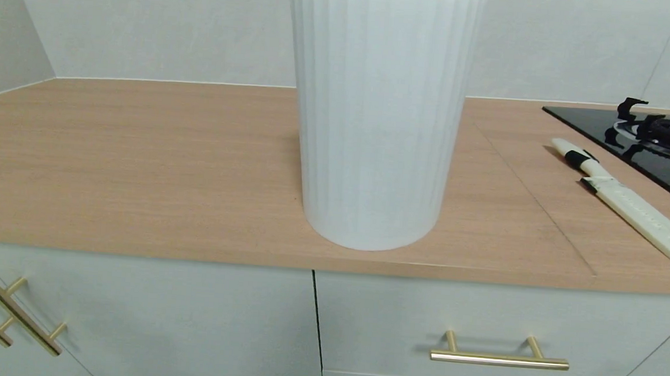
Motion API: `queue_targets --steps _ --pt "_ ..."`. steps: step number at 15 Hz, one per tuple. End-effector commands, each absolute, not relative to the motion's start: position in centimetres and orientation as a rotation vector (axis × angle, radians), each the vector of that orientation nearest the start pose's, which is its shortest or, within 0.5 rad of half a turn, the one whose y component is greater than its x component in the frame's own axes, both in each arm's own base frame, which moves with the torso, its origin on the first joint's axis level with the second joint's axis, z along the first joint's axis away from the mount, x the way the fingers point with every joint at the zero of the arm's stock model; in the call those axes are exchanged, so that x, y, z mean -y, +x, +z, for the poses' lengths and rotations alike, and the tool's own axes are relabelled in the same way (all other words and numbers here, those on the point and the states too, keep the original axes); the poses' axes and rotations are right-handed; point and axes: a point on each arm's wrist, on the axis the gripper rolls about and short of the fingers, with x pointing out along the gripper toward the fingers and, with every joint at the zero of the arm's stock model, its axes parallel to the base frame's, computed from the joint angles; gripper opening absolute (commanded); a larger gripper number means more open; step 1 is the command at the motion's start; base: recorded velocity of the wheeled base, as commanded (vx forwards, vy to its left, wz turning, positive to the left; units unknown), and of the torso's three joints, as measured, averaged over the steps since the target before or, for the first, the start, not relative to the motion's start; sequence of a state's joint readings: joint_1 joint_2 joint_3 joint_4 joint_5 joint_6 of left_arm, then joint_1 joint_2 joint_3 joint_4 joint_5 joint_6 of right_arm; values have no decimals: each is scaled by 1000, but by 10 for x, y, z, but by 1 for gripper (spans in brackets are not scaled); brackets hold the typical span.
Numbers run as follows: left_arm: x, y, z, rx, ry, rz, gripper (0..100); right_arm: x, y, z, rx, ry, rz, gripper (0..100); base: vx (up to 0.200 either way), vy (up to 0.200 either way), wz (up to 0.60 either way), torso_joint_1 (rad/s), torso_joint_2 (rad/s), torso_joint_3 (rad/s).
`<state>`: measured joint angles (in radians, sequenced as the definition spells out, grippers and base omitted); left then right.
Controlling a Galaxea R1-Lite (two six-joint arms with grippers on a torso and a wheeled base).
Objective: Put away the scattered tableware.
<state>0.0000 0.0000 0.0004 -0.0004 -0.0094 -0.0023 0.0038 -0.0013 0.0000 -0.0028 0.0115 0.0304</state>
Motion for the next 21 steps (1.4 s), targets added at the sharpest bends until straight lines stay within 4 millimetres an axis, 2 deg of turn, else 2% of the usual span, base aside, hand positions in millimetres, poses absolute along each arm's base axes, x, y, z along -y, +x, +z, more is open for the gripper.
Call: queue_targets --steps 1,10,21 --pt "0 -23 76 2 -3 -9 100 0 -23 76 3 31 17 100 0 0 0 144 -437 -300" --pt "0 -23 76 2 -3 -9 100 0 -23 76 3 31 17 100 0 0 0 159 -486 -296" --pt "0 -23 76 2 -3 -9 100 0 -23 76 3 32 17 100 0 0 0 217 -502 -291"
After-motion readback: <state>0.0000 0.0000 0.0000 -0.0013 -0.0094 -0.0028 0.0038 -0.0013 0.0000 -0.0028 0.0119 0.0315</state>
